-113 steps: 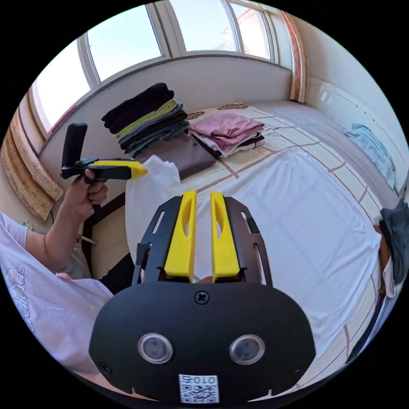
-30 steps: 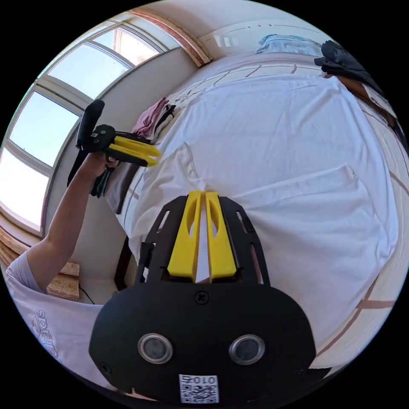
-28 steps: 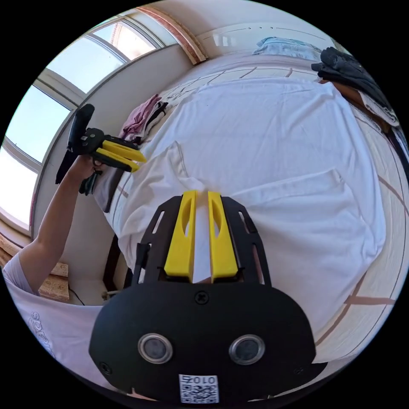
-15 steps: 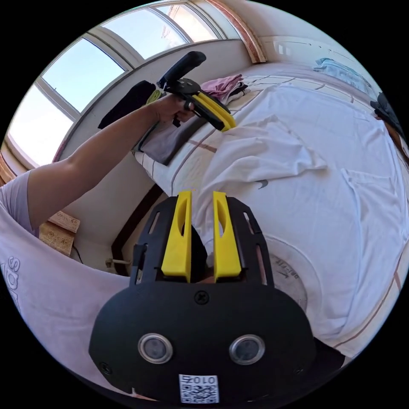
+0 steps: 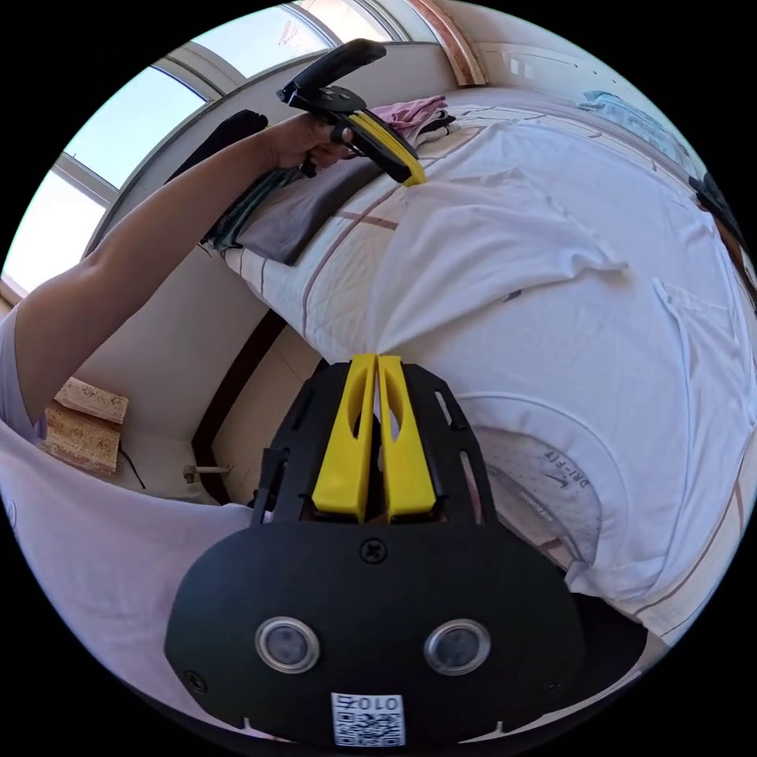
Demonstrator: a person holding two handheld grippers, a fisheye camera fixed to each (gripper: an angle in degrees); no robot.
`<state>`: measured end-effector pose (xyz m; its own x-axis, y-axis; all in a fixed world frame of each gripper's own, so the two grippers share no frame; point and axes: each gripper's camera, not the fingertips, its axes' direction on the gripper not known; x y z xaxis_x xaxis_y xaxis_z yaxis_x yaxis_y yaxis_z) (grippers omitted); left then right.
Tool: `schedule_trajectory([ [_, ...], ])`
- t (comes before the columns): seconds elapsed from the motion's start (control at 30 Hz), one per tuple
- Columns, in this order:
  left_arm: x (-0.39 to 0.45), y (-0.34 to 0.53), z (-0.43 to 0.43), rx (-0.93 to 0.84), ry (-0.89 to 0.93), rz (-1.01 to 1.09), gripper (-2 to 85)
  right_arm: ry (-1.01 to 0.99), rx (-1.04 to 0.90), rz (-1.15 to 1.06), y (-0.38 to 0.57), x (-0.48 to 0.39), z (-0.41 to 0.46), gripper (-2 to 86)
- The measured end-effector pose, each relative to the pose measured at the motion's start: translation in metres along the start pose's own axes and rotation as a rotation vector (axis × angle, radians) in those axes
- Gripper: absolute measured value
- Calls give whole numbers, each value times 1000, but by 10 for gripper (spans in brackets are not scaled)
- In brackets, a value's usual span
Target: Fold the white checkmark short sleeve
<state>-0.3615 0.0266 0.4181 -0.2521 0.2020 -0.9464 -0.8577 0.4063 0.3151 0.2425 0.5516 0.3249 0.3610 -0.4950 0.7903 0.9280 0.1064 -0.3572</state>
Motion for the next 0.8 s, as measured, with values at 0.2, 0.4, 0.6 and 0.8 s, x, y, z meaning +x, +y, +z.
schedule_trajectory([
  [0.2, 4, 25, 12, -90, -130, -104, -2, -96, 12, -19, 14, 15, -4, 30],
  [0.4, 107, 54, 15, 61, -295, -105, -2, -154, 11, -42, 34, 4, -20, 33],
  [0.6, 242, 103, 68, 363, -341, -199, 2, -30, 15, -154, 46, -36, -12, 36],
  [0.8, 300, 115, 137, 348, -389, -249, 22, 136, 14, -271, 74, -67, -7, 40],
])
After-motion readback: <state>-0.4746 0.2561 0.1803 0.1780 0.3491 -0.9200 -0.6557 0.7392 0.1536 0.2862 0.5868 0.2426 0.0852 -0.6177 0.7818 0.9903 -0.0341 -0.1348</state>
